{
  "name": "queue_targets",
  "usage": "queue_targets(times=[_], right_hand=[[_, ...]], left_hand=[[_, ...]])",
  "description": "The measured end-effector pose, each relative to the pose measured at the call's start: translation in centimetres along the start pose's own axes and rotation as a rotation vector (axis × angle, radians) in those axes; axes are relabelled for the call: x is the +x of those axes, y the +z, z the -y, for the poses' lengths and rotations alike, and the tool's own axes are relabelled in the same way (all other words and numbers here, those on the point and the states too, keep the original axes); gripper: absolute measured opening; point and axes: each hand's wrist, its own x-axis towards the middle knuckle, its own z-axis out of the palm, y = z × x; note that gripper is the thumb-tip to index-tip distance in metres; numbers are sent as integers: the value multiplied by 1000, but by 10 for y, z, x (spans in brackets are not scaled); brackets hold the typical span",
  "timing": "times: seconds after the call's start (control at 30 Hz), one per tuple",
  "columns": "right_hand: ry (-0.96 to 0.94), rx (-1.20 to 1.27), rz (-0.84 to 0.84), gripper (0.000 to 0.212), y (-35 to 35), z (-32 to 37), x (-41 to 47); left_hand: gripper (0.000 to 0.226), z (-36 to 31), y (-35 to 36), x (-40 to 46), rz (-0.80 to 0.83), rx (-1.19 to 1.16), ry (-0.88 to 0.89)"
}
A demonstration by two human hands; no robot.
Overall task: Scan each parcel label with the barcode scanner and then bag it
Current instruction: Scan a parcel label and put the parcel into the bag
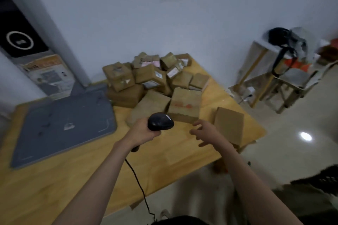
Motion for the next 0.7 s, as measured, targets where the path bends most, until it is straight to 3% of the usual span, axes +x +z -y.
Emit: queue_targets(times=[0.4,0.53,0.63,0.7], right_hand=[[7,42,110,41,94,61,66],[77,106,170,42,106,69,96],[135,154,205,43,115,76,123],[179,193,226,47,121,79,142]], left_hand=[[6,76,-66,31,-137,-83,-147],[31,92,-68,58,-148,-138,-174],[20,106,-69,83,-138,-151,-220],[38,117,-68,103,-134,-155,-251]])
